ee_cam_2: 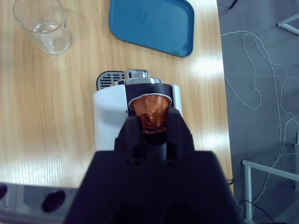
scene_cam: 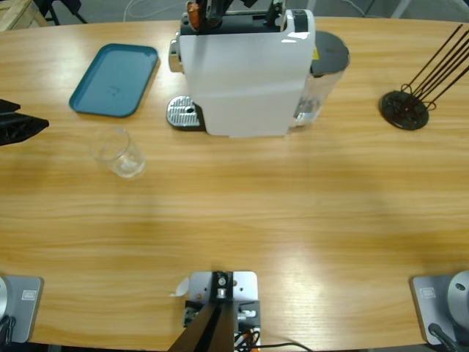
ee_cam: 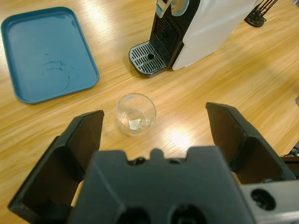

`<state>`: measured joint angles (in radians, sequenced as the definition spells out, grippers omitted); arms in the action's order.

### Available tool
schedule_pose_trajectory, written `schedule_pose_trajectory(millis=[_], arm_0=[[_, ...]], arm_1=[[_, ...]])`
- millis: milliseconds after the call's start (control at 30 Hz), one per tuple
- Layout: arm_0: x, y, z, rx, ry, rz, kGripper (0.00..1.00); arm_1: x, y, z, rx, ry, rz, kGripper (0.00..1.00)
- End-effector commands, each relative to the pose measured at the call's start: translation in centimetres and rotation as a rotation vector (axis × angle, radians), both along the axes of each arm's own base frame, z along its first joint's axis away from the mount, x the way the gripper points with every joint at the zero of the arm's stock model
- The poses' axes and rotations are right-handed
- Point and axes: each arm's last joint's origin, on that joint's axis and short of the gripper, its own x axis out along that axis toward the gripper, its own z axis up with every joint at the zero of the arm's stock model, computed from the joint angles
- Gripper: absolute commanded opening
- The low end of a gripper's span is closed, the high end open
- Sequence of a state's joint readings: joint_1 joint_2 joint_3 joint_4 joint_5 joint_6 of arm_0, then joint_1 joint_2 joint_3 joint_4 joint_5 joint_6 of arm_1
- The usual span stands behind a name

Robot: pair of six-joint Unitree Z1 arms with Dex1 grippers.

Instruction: Pour coffee

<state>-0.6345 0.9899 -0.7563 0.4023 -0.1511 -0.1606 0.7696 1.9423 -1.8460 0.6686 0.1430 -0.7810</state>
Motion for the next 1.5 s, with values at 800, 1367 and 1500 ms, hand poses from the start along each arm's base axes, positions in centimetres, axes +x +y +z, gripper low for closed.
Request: schedule_pose_trajectory(millis=[800, 1367, 1500], arm_0=[[-0.5, 0.4, -1.0, 0.02, -0.008, 0.005, 0.95], [-0.5, 0.3, -1.1, 0.015, -0.003, -0.005, 0.95], [-0.6, 0.4, -1.0, 0.012, -0.006, -0.006, 0.95]], arm_1=[[1.2, 0.8, -2.4, -0.054, 0.066, -0.022, 0.372], [-4.7, -0.5, 6.6, 0.015, 0.018, -0.087, 1.0], [-9.2, -4.2, 11.1, 0.074, 0.023, -0.117, 0.499]])
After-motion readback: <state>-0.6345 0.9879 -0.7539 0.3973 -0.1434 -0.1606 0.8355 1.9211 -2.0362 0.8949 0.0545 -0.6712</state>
